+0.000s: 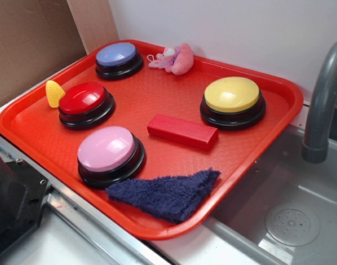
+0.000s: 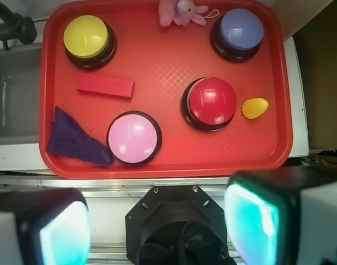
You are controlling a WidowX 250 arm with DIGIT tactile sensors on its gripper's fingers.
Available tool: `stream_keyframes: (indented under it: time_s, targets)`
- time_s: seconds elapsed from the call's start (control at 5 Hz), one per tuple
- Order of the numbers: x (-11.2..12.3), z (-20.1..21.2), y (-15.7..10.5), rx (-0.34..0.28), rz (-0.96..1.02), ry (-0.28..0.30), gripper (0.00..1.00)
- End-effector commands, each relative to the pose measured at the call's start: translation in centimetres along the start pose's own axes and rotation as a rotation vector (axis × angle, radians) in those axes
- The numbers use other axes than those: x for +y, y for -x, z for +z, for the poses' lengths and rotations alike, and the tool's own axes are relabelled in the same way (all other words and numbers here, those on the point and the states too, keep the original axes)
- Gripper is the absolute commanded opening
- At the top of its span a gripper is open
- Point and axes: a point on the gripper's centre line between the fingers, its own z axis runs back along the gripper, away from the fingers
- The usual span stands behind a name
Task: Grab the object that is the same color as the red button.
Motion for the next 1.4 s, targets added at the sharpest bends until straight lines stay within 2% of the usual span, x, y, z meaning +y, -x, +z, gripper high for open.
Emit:
stream_keyframes:
  time_s: [0.0, 0.2, 0.4, 0.6, 0.8, 1.0, 1.2]
  targets:
    - [0.0, 0.0, 0.0, 0.000, 0.000, 0.000, 1.00]
    - [-2.0, -1.4, -3.1, -0.050, -0.249, 0.014, 1.00]
    - [-3.7, -3.8, -5.0, -0.043, -0.395, -0.055, 1.00]
    - [-5.7, -7.7, -6.7, -0.005, -0.641, -0.071, 1.00]
    - [-6.9, -11.6, -7.4, 0.054, -0.884, -0.115, 1.00]
    - [-6.5, -14.6, -8.3, 0.138, -0.999, -0.122, 1.00]
    - [-6.3, -16.5, -8.9, 0.182, -1.008, -0.153, 1.00]
